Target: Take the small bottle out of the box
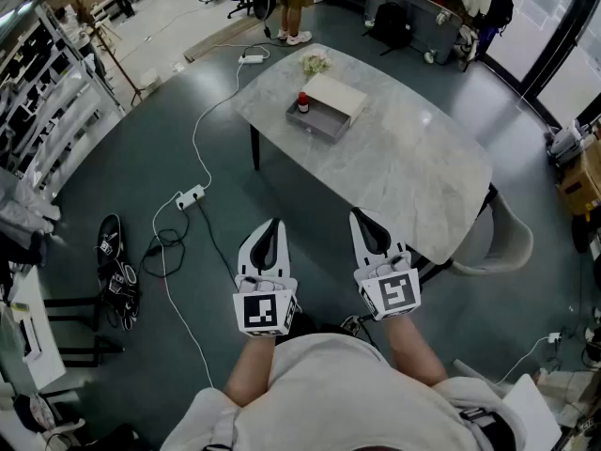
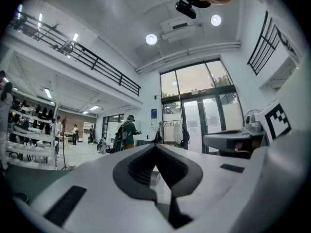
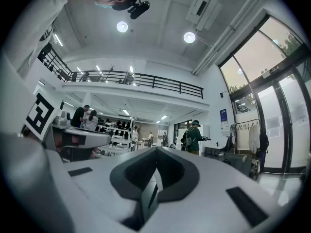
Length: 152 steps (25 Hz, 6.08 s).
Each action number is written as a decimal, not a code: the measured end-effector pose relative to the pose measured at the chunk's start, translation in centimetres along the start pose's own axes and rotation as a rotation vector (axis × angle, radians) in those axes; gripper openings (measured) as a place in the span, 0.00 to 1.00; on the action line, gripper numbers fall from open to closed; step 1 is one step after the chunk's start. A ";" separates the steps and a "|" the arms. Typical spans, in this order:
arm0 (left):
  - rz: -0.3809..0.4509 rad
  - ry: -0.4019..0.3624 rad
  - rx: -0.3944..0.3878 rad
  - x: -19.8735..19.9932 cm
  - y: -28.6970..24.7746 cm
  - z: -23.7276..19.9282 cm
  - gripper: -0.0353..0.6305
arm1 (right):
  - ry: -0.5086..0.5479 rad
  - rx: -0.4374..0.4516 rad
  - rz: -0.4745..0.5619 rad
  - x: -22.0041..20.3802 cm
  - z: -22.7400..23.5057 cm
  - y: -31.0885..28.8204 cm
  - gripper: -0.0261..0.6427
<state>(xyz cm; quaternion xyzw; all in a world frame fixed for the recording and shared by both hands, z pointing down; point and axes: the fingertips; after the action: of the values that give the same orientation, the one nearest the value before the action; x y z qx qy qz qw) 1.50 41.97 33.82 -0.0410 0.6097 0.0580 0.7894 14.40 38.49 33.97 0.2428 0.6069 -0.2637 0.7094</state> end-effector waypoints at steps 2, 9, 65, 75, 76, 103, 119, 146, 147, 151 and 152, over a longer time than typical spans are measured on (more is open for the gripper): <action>0.000 0.010 -0.005 -0.3 -0.2 0.4 0.09 | 0.015 0.007 -0.007 -0.2 0.0 -0.2 0.08; -0.006 0.043 -0.053 -1.7 -2.3 0.6 0.09 | 0.034 0.000 -0.041 -1.4 0.5 -1.4 0.08; -0.213 0.088 -0.227 -16.4 -40.6 -13.9 0.09 | -0.052 -0.024 -0.268 -10.0 19.7 -38.4 0.08; -0.276 0.116 -0.273 -20.3 -45.7 -15.1 0.09 | -0.094 -0.071 -0.392 -15.5 22.8 -42.4 0.08; -0.287 0.118 -0.277 -20.7 -46.0 -15.3 0.09 | -0.095 -0.074 -0.405 -15.9 22.9 -42.7 0.08; -0.429 0.149 -0.255 -27.2 -48.7 -20.2 0.09 | -0.124 -0.076 -0.601 -24.7 26.3 -51.8 0.22; -0.458 0.175 -0.230 -28.8 -50.6 -22.8 0.09 | -0.104 -0.080 -0.690 -27.4 27.1 -55.3 0.29; -0.482 0.128 -0.454 -31.6 -58.5 -23.9 0.09 | -0.115 -0.202 -0.767 -31.7 28.2 -58.8 0.27; -0.477 0.124 -0.473 -31.5 -58.9 -23.6 0.09 | -0.119 -0.206 -0.765 -31.6 28.2 -58.8 0.27; -0.460 0.099 -0.554 -31.4 -60.6 -22.2 0.09 | -0.145 -0.233 -0.729 -31.1 28.4 -58.9 0.27; -0.458 0.092 -0.575 -31.4 -60.9 -21.8 0.09 | -0.145 -0.243 -0.719 -30.8 28.5 -58.8 0.27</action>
<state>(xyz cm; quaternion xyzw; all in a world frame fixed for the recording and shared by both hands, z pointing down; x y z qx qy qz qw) -18.63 -22.61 58.35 -0.3991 0.5785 0.0467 0.7099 -7.93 -21.69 67.18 -0.0906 0.6283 -0.4381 0.6364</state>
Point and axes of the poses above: the fingertips, and each gripper's own axes: y backward along the fingers, z to its right, x out of its top, and after that the axes turned 13 degrees about -y, right-handed
